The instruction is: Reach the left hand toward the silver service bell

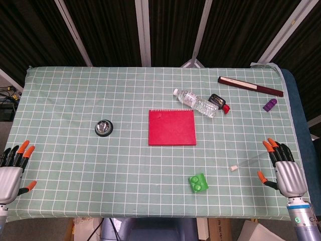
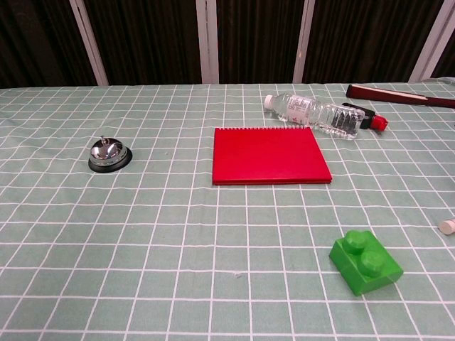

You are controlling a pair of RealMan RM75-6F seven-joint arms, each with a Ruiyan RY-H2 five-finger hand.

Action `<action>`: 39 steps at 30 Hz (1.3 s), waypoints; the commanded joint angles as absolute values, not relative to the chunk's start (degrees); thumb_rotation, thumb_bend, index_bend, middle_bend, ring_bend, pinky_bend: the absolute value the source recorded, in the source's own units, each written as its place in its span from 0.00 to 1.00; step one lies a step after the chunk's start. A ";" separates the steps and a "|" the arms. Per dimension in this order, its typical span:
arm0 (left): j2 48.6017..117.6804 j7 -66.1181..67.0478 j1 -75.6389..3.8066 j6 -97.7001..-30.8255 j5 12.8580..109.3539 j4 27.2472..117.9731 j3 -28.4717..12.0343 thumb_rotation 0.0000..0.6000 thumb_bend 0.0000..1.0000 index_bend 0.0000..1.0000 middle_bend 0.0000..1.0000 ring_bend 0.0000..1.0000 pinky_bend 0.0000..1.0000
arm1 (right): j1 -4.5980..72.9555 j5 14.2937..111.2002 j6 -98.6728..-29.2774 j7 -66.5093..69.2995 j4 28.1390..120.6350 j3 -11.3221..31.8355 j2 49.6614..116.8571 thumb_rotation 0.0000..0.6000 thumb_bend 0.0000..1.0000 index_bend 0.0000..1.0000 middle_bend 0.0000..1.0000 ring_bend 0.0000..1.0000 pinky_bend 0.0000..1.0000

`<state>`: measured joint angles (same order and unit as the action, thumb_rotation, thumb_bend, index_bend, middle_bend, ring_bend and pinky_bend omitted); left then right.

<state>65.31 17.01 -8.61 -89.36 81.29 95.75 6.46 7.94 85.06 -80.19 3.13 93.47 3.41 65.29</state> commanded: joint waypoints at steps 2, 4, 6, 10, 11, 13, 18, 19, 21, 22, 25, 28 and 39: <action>65.39 16.66 -8.46 -88.83 81.08 95.46 5.71 1.00 0.13 0.00 0.00 0.00 0.00 | 7.91 85.02 -80.19 3.10 93.57 3.41 65.24 1.00 0.35 0.00 0.00 0.00 0.00; 65.36 16.52 -8.39 -88.70 81.03 95.39 5.48 1.00 0.13 0.00 0.00 0.00 0.00 | 7.90 85.05 -80.21 3.05 93.58 3.40 65.23 1.00 0.35 0.00 0.00 0.00 0.00; 65.26 16.32 -8.30 -88.38 80.86 95.45 5.11 1.00 0.13 0.00 0.00 0.00 0.00 | 7.84 85.13 -80.34 2.95 93.60 3.37 65.21 1.00 0.35 0.00 0.00 0.00 0.00; 65.12 15.90 -7.94 -88.07 81.11 95.56 4.53 1.00 0.13 0.00 0.00 0.00 0.00 | 7.81 85.35 -80.47 2.96 93.66 3.33 65.19 1.00 0.35 0.00 0.00 0.00 0.00; 65.14 15.82 -7.87 -88.06 81.29 95.58 4.39 1.00 0.13 0.00 0.00 0.00 0.00 | 7.81 85.36 -80.48 2.87 93.62 3.33 65.21 1.00 0.35 0.00 0.00 0.00 0.00; 65.16 15.80 -7.72 -87.94 81.64 95.53 4.22 1.00 0.13 0.00 0.00 0.00 0.00 | 7.79 85.23 -80.42 2.90 93.64 3.35 65.22 1.00 0.35 0.00 0.00 0.00 0.00; 65.09 15.50 -7.56 -86.83 81.76 95.44 3.83 1.00 0.13 0.00 0.00 0.00 0.00 | 7.74 85.18 -80.48 2.88 93.62 3.38 65.19 1.00 0.35 0.00 0.00 0.00 0.00; 65.08 15.51 -7.55 -86.61 81.76 95.48 3.74 1.00 0.13 0.00 0.00 0.00 0.00 | 7.74 85.12 -80.44 2.88 93.63 3.38 65.19 1.00 0.35 0.00 0.00 0.00 0.00; 65.00 15.58 -7.51 -86.23 81.76 95.60 3.56 1.00 0.14 0.00 0.00 0.00 0.00 | 7.77 85.05 -80.38 2.84 93.66 3.43 65.24 1.00 0.35 0.00 0.00 0.00 0.00; 64.94 15.59 -7.49 -86.06 81.77 95.67 3.48 1.00 0.14 0.00 0.00 0.00 0.00 | 7.80 85.03 -80.29 2.76 93.60 3.41 65.26 1.00 0.35 0.00 0.00 0.00 0.00; 64.86 15.61 -7.50 -85.43 81.81 95.93 3.26 1.00 0.21 0.00 0.00 0.00 0.00 | 7.80 84.95 -80.28 2.77 93.56 3.46 65.26 1.00 0.35 0.00 0.00 0.00 0.00; 64.97 16.11 -7.59 -84.83 82.11 96.15 3.14 1.00 0.39 0.00 0.00 0.00 0.00 | 7.81 85.11 -80.33 2.94 93.53 3.44 65.27 1.00 0.35 0.00 0.00 0.00 0.00; 68.59 23.67 -17.76 -73.34 80.18 95.58 -3.60 1.00 0.75 0.00 0.00 0.00 0.00 | 8.31 85.65 -79.87 3.41 93.40 3.46 65.60 1.00 0.35 0.00 0.00 0.00 0.00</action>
<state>67.15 21.67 -14.47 -77.39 81.90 95.85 -1.38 8.29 85.66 -79.89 3.40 93.41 3.44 65.58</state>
